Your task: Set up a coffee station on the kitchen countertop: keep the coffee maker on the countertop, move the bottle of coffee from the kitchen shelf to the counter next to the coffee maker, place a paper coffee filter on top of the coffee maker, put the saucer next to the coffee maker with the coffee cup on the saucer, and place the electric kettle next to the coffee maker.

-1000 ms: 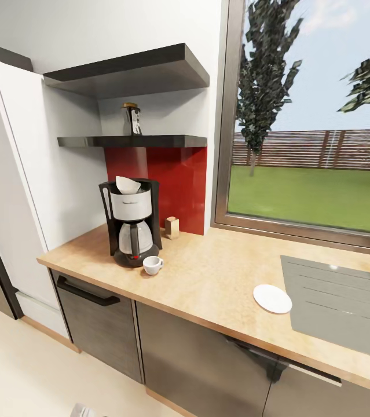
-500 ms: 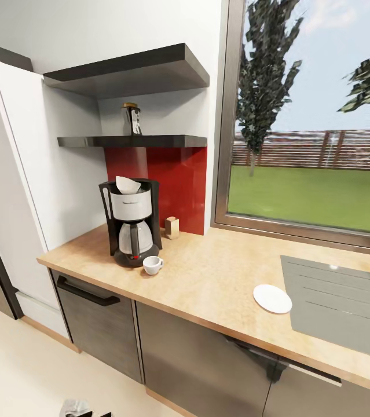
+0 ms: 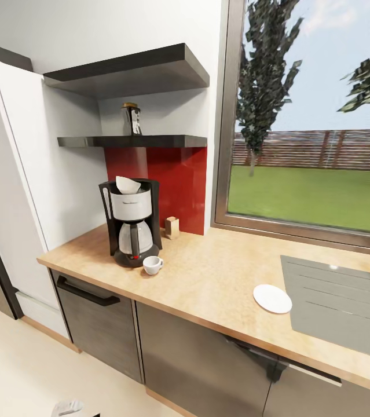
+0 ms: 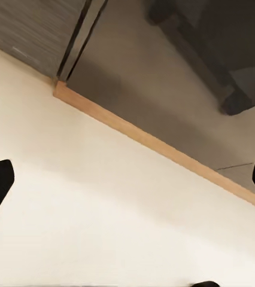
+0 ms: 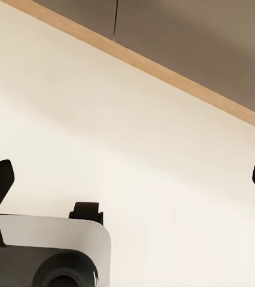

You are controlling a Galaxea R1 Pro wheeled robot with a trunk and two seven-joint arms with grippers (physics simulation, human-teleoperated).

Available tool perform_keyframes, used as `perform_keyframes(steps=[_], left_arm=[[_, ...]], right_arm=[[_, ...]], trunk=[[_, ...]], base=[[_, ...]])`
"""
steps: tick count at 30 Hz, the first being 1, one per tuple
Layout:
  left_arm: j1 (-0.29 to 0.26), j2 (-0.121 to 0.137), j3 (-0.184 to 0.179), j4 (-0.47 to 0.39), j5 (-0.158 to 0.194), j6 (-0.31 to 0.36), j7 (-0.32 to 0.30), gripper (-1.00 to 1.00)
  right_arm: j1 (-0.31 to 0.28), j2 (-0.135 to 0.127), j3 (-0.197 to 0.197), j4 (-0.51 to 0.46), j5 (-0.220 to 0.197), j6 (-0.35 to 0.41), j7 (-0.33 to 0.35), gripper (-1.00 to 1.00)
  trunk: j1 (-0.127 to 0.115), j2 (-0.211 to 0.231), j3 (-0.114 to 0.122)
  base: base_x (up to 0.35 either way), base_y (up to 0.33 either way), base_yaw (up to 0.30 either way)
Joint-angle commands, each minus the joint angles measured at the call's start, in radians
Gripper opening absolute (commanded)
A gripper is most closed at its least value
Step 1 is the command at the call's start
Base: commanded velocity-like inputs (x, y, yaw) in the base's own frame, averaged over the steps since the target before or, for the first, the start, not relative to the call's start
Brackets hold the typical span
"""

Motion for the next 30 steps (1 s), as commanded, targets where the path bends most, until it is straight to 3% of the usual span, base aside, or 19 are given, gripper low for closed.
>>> perform_keyframes(steps=[1,11,18,25,30], left_arm=[[0.0,0.0,-0.009,0.001,0.004,-0.007,0.006,1.0],[0.004,-0.002,-0.008,0.001,0.005,-0.006,0.034,1.0],[0.004,-0.001,-0.008,0.001,0.005,-0.006,0.035,1.0],[0.004,-0.001,-0.005,0.001,0.005,-0.006,0.035,1.0],[0.004,0.0,-0.004,0.001,0.005,-0.006,0.035,1.0]], right_arm=[[-0.001,0.0,0.007,0.001,-0.004,-0.003,0.0,1.0],[-0.001,-0.001,0.007,0.001,-0.004,-0.003,0.0,1.0],[-0.001,-0.001,0.007,0.001,-0.004,-0.003,0.0,1.0],[-0.001,-0.001,0.007,0.001,-0.004,-0.004,-0.001,1.0],[-0.001,0.0,0.007,0.001,-0.004,-0.005,-0.001,1.0]], trunk=[[0.0,-0.001,-0.001],[0.0,-0.001,-0.001],[0.0,-0.001,-0.001],[0.0,-0.001,-0.001],[0.0,-0.001,-0.001]], base=[[0.0,0.0,0.0],[0.0,0.0,-0.026],[0.0,0.006,-0.251],[0.0,0.232,-0.068],[0.04,0.294,0.14]])
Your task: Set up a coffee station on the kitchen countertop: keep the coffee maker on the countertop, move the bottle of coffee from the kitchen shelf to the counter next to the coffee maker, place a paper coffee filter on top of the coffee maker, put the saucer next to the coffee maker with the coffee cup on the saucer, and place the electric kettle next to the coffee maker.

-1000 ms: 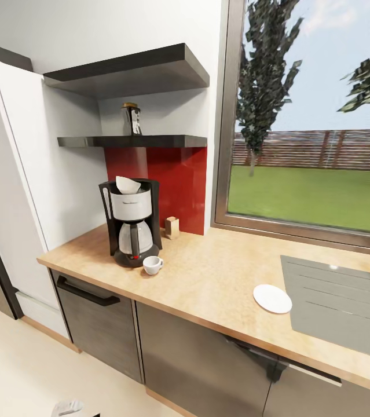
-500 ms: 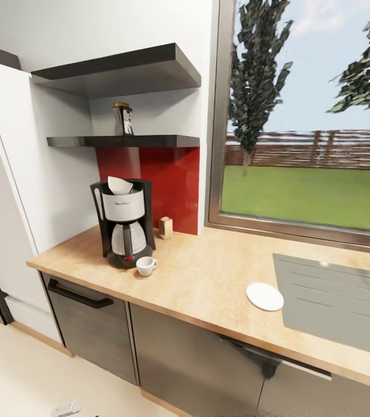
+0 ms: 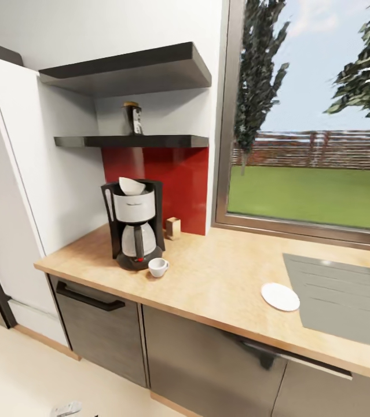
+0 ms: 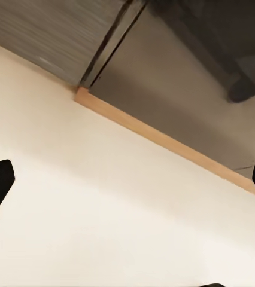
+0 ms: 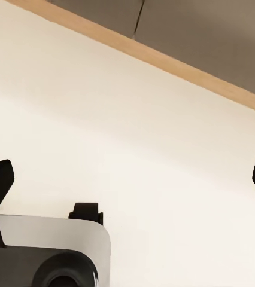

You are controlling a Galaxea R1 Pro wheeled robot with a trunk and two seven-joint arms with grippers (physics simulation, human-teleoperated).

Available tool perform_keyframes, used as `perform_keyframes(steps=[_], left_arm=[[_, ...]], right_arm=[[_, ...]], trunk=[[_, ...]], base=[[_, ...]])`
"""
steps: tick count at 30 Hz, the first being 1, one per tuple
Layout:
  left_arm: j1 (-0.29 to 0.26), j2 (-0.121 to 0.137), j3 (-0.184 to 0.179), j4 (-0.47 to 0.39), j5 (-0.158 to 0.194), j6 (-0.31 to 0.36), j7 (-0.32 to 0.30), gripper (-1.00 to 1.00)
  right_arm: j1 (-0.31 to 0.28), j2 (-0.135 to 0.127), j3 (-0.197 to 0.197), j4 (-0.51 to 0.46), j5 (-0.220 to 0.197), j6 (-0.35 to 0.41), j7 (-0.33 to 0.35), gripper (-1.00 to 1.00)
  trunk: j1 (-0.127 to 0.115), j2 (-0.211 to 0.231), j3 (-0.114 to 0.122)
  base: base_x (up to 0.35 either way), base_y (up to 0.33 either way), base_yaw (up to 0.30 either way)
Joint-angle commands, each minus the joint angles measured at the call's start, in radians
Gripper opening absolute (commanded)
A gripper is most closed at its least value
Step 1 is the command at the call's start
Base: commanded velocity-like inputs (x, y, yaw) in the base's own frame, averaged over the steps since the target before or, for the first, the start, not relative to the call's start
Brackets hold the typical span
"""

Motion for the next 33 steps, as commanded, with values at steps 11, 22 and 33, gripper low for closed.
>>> perform_keyframes(steps=[11,22,33], left_arm=[[0.0,0.004,-0.008,0.001,0.039,-0.005,0.168,1.0],[0.0,0.004,-0.008,0.001,0.045,-0.005,0.211,1.0],[-0.001,0.004,-0.008,0.001,0.046,-0.005,0.212,1.0]], right_arm=[[-0.001,0.0,0.007,0.001,-0.004,-0.004,0.0,1.0],[-0.001,-0.002,0.007,0.001,-0.004,-0.004,0.001,1.0],[-0.001,0.001,0.009,-0.001,-0.004,-0.001,0.001,1.0]], trunk=[[0.0,-0.001,-0.001],[0.0,-0.001,-0.001],[0.0,-0.001,-0.001]], base=[[0.21,0.25,0.19],[0.225,0.263,0.013],[0.04,0.281,-0.027]])
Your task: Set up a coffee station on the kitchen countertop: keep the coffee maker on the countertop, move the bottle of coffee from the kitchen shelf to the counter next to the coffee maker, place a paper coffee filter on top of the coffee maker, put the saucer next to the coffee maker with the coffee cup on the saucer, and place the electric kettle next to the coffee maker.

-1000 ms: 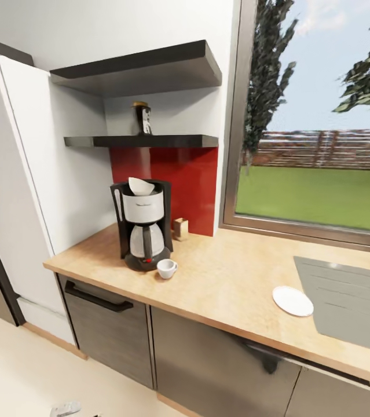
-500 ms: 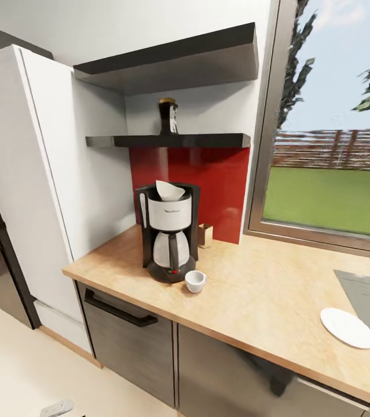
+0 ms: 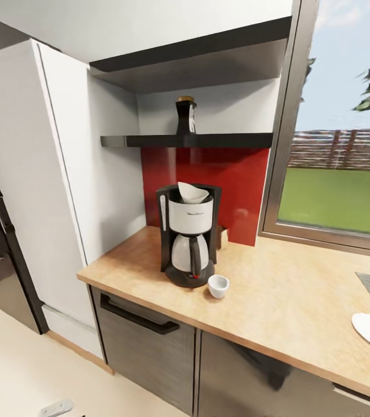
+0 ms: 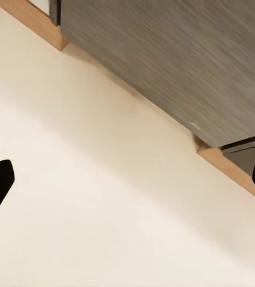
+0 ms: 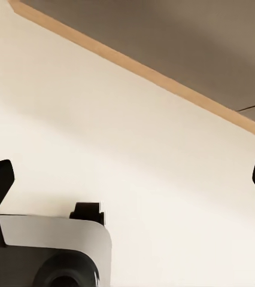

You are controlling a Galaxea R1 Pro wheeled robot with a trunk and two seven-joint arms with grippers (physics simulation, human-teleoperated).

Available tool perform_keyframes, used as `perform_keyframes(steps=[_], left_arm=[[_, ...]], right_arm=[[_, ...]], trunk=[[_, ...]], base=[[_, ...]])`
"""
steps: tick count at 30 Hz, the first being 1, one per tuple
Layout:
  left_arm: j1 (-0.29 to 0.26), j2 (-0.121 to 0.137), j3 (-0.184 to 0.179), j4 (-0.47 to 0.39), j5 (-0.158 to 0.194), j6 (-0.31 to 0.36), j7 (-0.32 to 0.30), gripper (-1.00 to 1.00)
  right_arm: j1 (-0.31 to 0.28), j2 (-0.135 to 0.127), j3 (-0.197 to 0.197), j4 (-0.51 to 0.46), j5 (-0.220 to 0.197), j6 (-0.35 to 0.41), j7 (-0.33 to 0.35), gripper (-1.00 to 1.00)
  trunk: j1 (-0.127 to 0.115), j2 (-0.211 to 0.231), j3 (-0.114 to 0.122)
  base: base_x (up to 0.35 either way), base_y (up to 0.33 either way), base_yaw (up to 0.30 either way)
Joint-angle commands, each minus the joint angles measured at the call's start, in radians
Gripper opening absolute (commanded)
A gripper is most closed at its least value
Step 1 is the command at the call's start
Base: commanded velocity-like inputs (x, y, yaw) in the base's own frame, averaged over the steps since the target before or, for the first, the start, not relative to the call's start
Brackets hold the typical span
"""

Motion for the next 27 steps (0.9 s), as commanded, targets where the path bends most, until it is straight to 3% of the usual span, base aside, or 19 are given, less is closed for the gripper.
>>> perform_keyframes(steps=[1,11,27], left_arm=[[-0.001,0.0,-0.008,0.001,0.006,-0.004,-0.002,1.0],[0.0,0.0,-0.008,0.001,0.006,-0.004,-0.001,1.0],[0.0,0.0,-0.008,0.001,0.006,-0.004,-0.001,1.0]], right_arm=[[-0.001,-0.001,0.007,0.001,-0.004,-0.003,0.001,1.0],[-0.001,-0.001,0.007,0.001,-0.004,-0.003,0.001,1.0],[-0.001,-0.001,0.007,0.001,-0.004,-0.004,0.001,1.0]], trunk=[[0.0,-0.001,-0.001],[0.0,-0.001,-0.001],[0.0,-0.001,-0.001]], base=[[0.002,0.06,-0.228],[0.0,0.084,-0.253],[0.0,0.253,-0.082]])
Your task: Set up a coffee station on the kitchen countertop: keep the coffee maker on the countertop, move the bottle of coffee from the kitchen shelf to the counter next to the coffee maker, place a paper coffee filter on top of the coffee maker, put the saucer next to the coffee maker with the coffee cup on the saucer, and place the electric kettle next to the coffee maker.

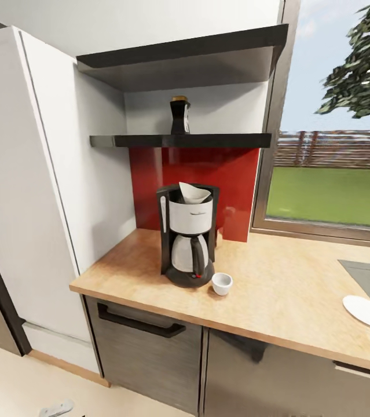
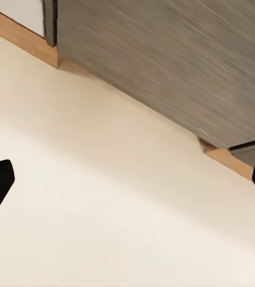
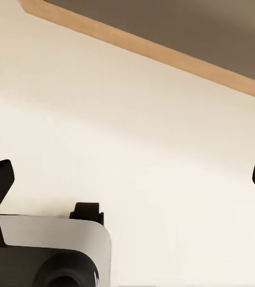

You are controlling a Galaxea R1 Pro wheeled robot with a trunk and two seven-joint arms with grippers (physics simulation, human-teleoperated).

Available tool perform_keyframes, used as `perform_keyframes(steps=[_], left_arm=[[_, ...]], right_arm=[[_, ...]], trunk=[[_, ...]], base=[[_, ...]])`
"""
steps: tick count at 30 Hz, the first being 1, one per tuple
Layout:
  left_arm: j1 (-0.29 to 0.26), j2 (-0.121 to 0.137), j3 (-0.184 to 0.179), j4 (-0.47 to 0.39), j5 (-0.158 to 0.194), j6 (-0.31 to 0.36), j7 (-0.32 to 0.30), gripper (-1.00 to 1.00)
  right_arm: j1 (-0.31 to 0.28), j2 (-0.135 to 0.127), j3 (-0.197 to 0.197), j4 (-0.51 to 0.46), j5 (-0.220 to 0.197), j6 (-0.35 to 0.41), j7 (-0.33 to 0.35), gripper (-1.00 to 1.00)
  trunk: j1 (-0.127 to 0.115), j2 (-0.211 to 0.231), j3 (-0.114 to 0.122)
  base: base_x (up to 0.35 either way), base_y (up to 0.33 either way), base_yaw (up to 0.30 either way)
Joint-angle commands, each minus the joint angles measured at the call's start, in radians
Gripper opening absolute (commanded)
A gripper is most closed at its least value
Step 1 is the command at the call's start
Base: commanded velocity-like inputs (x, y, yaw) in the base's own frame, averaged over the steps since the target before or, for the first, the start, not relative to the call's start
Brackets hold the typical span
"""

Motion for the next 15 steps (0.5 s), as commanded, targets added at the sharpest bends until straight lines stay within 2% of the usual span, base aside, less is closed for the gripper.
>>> perform_keyframes(steps=[1,8,11,15], left_arm=[[-0.001,0.0,-0.008,0.001,0.007,-0.005,-0.003,1.0],[0.0,0.0,-0.008,0.001,0.007,-0.005,-0.003,1.0],[-0.001,0.0,-0.008,0.001,0.007,-0.005,-0.003,1.0],[-0.001,0.0,-0.008,0.001,0.007,-0.005,-0.003,1.0]], right_arm=[[-0.001,-0.001,0.007,0.001,-0.004,-0.003,0.0,1.0],[-0.001,-0.001,0.007,0.001,-0.004,-0.003,0.0,1.0],[-0.001,0.0,0.007,0.001,-0.004,-0.003,0.0,1.0],[-0.001,-0.001,0.007,0.002,-0.004,-0.003,-0.001,1.0]], trunk=[[0.0,-0.001,-0.001],[0.0,-0.001,-0.001],[0.0,-0.001,-0.001],[0.0,-0.001,-0.001]], base=[[0.0,0.073,-0.233],[-0.001,0.021,-0.275],[-0.064,0.15,-0.2],[-0.128,0.232,-0.076]])
